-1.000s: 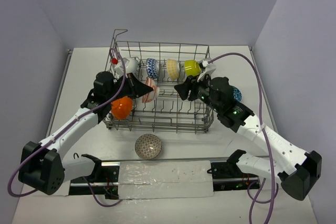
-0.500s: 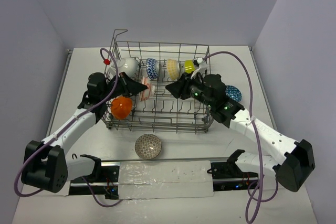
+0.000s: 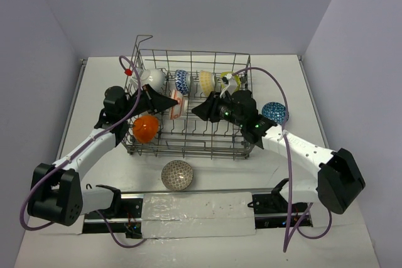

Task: Load the bowls into the dish rack
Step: Insert the bowl into the dish rack.

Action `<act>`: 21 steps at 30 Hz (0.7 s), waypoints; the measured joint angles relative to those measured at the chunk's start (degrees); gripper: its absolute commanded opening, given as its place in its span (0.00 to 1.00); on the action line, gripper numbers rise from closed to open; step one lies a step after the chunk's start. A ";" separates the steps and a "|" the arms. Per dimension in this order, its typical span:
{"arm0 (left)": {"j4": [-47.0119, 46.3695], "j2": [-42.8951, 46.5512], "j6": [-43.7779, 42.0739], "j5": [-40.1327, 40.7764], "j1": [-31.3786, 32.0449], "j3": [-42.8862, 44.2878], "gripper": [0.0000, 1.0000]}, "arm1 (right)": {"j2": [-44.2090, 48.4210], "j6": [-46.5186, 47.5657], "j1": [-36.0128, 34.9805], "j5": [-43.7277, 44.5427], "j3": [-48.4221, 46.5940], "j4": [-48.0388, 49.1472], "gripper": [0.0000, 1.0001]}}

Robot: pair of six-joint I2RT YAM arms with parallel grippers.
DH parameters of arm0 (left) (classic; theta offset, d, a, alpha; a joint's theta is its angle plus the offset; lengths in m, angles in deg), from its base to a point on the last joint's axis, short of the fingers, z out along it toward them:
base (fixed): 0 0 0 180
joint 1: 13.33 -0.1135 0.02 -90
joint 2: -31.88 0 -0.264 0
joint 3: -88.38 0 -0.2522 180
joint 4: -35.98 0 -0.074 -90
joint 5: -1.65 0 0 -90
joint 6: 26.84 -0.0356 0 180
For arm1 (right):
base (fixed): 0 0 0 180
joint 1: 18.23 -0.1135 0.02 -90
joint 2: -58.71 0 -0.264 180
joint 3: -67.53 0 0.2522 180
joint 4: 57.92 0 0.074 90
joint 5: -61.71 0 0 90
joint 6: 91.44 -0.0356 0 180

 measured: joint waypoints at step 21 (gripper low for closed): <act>-0.94 -0.46 0.39 -1.20 0.09 -0.24 0.00 | -8.09 -4.46 0.98 -5.49 -0.07 8.94 0.42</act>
